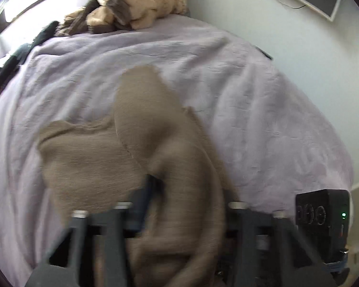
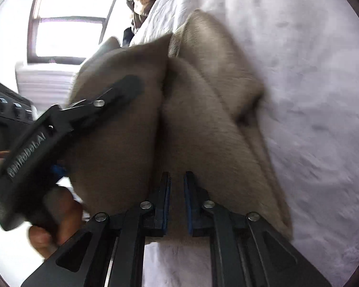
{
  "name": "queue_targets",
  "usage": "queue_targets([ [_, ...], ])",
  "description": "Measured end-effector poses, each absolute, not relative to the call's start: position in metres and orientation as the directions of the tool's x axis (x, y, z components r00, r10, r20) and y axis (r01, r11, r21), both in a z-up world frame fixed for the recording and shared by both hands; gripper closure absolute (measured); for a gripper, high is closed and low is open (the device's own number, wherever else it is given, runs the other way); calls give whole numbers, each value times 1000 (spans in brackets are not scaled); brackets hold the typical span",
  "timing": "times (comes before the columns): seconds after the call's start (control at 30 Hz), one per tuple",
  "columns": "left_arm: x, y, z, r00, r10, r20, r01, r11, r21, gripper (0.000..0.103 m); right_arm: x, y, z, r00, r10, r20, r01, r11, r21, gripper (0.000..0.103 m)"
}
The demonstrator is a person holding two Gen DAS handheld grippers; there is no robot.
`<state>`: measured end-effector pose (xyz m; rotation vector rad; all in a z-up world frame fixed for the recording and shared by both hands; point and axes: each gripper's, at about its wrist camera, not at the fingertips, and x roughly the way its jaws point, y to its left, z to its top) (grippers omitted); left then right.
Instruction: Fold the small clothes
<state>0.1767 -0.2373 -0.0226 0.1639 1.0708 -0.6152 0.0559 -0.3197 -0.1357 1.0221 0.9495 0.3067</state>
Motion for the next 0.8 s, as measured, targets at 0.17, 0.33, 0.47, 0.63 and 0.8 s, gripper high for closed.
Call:
queue_targets([
  [0.17, 165, -229, 12, 398, -464, -791, 554, 809, -196, 21, 51, -331, -141, 604, 636, -481, 207, 457, 865, 91],
  [0.33, 151, -174, 27, 502, -425, -753, 460, 869, -183, 21, 30, -368, -140, 707, 614, -351, 207, 295, 933, 73],
  [0.47, 151, -117, 2, 508, -344, -790, 335, 923, -187, 21, 23, -390, -143, 762, 625, -169, 139, 98, 985, 36],
  [0.63, 154, -73, -36, 454, -296, -840, 210, 952, -223, 21, 60, -380, -118, 676, 669, -308, 155, 279, 948, 35],
  [0.8, 150, -74, -38, 471, -302, -829, 230, 949, -215, 21, 92, -344, -71, 613, 555, -563, 118, 640, 759, 83],
])
